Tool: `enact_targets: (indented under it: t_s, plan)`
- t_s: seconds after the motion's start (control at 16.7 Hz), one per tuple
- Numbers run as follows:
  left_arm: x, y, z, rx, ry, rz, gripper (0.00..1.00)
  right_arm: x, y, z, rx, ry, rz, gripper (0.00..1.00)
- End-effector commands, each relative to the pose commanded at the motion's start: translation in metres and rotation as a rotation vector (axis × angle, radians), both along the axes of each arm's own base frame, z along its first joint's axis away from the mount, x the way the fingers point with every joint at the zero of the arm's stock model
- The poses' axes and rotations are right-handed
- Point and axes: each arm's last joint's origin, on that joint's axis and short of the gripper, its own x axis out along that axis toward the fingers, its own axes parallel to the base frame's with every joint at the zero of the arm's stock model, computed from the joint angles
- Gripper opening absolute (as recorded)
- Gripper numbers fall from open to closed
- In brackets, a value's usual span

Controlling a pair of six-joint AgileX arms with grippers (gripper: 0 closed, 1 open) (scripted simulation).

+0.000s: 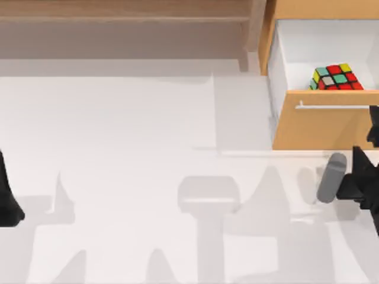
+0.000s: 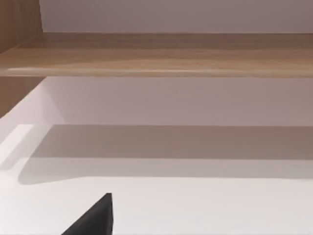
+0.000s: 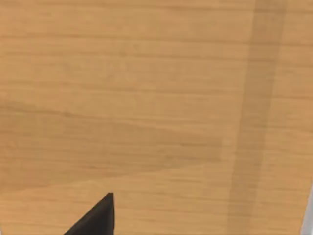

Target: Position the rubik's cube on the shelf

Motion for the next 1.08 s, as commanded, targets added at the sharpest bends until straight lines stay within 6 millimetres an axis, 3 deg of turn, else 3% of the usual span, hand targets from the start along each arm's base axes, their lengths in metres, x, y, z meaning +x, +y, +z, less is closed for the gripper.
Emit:
enact_targets:
  t_s: [0.24, 0.66, 0.84, 1.08]
  plan:
    - [0.000, 0.000, 0.000, 0.000, 0.000, 0.000, 1.00, 0.003, 0.012, 0.005, 0.040, -0.012, 0.069, 1.00]
    - [0.000, 0.000, 0.000, 0.000, 0.000, 0.000, 1.00, 0.034, 0.079, 0.036, 0.308, 0.080, 0.356, 1.00]
    - [0.000, 0.000, 0.000, 0.000, 0.000, 0.000, 1.00, 0.060, 0.107, 0.067, 0.461, 0.169, 0.408, 1.00]
    - [0.000, 0.000, 0.000, 0.000, 0.000, 0.000, 1.00, 0.101, 0.128, 0.133, 0.678, 0.286, 0.382, 1.00]
